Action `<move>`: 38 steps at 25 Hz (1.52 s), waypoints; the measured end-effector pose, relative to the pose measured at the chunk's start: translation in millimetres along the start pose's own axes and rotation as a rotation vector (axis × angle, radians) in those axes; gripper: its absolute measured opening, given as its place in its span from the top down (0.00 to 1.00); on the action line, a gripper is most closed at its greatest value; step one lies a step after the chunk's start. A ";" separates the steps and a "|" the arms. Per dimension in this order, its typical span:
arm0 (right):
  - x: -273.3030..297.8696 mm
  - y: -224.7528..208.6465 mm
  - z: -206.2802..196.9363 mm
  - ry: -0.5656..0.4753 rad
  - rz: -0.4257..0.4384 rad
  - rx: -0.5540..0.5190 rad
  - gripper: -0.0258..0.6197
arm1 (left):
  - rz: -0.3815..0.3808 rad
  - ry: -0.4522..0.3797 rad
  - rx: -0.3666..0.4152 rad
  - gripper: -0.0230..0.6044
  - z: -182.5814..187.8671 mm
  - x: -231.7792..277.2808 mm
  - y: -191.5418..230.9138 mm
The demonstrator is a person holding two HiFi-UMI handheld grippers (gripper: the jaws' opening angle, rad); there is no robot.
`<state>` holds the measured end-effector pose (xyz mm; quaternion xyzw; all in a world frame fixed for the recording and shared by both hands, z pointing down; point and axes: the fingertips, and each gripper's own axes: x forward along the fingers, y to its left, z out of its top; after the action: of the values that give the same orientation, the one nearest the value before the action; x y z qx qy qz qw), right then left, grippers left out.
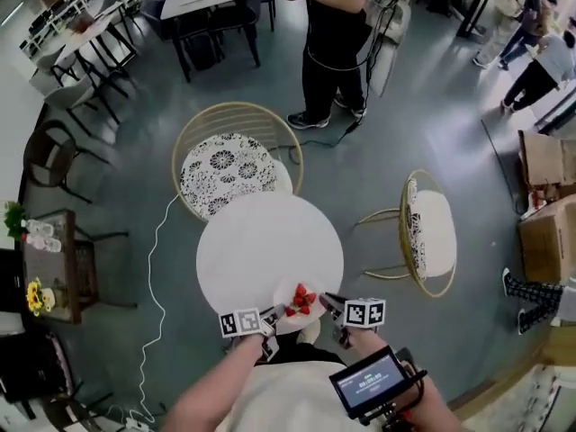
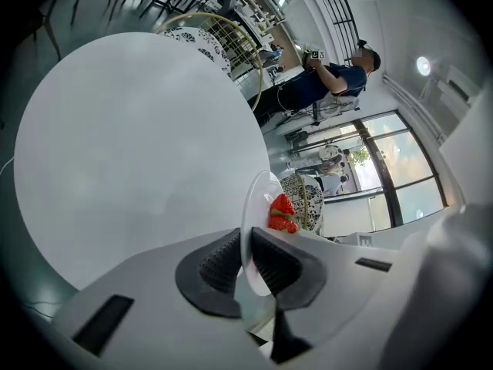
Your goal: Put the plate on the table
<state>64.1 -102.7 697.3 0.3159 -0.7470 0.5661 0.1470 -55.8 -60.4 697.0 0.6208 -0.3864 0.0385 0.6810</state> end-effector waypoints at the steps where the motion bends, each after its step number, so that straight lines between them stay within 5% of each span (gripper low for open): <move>1: 2.2 -0.8 -2.6 0.011 -0.002 0.002 0.90 | 0.007 0.003 -0.001 0.94 -1.3 -0.3 1.0; 9: 27.9 -13.8 6.7 0.069 -0.065 -0.025 0.90 | 0.072 -0.007 0.090 0.94 20.6 12.1 14.1; 25: 52.8 -47.2 45.1 -0.040 -0.129 0.060 0.90 | 0.097 0.015 0.051 0.92 68.2 57.7 32.1; 38: 55.7 -85.9 87.8 -0.060 -0.241 -0.051 0.90 | 0.240 0.171 0.251 0.88 100.2 101.2 25.7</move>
<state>88.9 -215.9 766.5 0.4165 -0.7220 0.5153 0.1994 -46.8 -185.6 769.2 0.6450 -0.3904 0.2199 0.6191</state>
